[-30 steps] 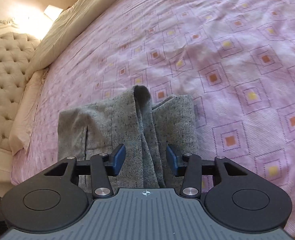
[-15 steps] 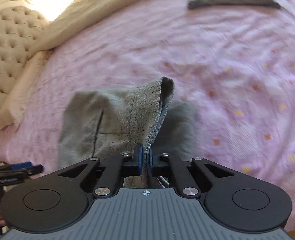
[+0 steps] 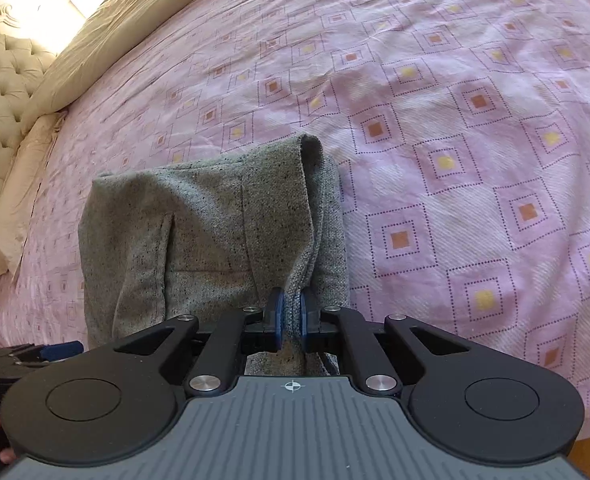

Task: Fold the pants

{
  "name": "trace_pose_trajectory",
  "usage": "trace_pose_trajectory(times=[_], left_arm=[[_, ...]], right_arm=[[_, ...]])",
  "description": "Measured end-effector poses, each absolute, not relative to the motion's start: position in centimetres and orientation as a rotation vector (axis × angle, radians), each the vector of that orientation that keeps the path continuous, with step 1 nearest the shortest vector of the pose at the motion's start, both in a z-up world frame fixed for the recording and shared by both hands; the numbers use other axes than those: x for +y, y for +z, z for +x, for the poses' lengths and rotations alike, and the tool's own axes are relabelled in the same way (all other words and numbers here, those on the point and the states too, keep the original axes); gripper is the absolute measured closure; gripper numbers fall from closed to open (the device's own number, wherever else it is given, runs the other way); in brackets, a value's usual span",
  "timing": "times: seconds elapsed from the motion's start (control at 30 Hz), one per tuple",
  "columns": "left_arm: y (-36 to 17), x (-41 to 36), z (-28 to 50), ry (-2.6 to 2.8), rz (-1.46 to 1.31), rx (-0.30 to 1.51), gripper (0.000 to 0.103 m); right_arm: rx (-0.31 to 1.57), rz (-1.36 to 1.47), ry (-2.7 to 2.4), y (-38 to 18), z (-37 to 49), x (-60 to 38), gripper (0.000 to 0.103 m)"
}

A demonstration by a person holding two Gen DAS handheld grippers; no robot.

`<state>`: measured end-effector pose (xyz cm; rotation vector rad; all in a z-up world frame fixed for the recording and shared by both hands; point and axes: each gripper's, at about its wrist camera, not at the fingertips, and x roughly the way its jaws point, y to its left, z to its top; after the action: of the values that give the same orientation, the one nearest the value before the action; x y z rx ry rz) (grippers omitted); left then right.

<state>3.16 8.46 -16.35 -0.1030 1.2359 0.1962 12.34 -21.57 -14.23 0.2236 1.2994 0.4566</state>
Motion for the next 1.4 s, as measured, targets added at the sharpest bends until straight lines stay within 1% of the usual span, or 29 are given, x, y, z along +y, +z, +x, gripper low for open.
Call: trace_pose_trajectory(times=[0.07, 0.1, 0.17, 0.27, 0.37, 0.43, 0.5, 0.67, 0.77, 0.8, 0.83, 0.93, 1.03, 1.13, 1.2, 1.23, 1.27, 1.33, 1.4], left_arm=[[-14.4, 8.8, 4.1, 0.210, -0.094, 1.155, 0.027], [-13.8, 9.2, 5.1, 0.223, -0.102, 1.129, 0.027], [-13.7, 10.2, 7.6, 0.251, -0.138, 1.108, 0.027], [-15.0, 11.5, 11.4, 0.317, -0.172, 1.094, 0.027], [-17.6, 12.2, 15.0, 0.349, -0.172, 1.151, 0.027], [-19.5, 11.8, 17.0, 0.335, -0.106, 1.201, 0.026], [-21.0, 10.9, 18.1, 0.309, 0.005, 1.212, 0.024], [-20.1, 10.5, 19.7, 0.299, 0.082, 1.201, 0.025], [-17.5, 11.0, 18.5, 0.306, 0.053, 1.147, 0.027], [-16.7, 11.2, 17.7, 0.303, 0.033, 1.132, 0.027], [-16.0, 11.4, 16.8, 0.296, 0.010, 1.121, 0.027], [-15.2, 11.7, 14.0, 0.249, -0.061, 1.129, 0.026], [-16.4, 10.5, 10.9, 0.179, -0.076, 1.181, 0.021], [-18.6, 9.1, 9.0, 0.123, -0.073, 1.257, 0.021], [-19.8, 8.5, 8.3, 0.110, -0.082, 1.277, 0.020], [-20.2, 8.4, 8.2, 0.122, -0.094, 1.275, 0.017], [-20.6, 8.5, 8.2, 0.139, -0.112, 1.272, 0.009], [-21.1, 9.1, 8.6, 0.171, -0.164, 1.266, 0.002], [-21.3, 9.7, 9.0, 0.178, -0.220, 1.262, 0.002]], right_arm=[[1.302, 0.228, 0.460, -14.3, 12.5, -21.6, 0.095], [1.302, 0.227, 0.462, -14.4, 12.5, -21.6, 0.095], [1.300, 0.228, 0.463, -14.5, 12.7, -21.6, 0.095], [1.293, 0.214, 0.466, -14.4, 12.6, -21.4, 0.095], [1.277, 0.162, 0.470, -14.2, 12.2, -20.9, 0.095], [1.270, 0.129, 0.474, -14.1, 12.1, -20.6, 0.095], [1.273, 0.130, 0.471, -14.2, 12.2, -20.6, 0.095], [1.275, 0.155, 0.458, -14.4, 12.3, -20.9, 0.095], [1.240, 0.169, 0.468, -13.6, 12.1, -21.5, 0.088], [1.205, 0.155, 0.460, -12.9, 11.8, -21.8, 0.084], [1.172, 0.140, 0.459, -12.3, 11.6, -22.0, 0.076], [1.094, 0.119, 0.483, -11.0, 11.4, -22.5, 0.061], [1.134, 0.156, 0.520, -11.5, 12.3, -22.6, 0.056], [1.196, 0.172, 0.513, -13.6, 13.3, -21.8, 0.055], [1.233, 0.179, 0.504, -15.2, 13.6, -21.4, 0.055], [1.241, 0.193, 0.504, -15.8, 13.7, -21.4, 0.052], [1.247, 0.212, 0.504, -16.3, 13.9, -21.5, 0.051], [1.253, 0.252, 0.516, -16.8, 14.0, -21.8, 0.048], [1.253, 0.264, 0.532, -16.8, 14.0, -22.1, 0.047]])
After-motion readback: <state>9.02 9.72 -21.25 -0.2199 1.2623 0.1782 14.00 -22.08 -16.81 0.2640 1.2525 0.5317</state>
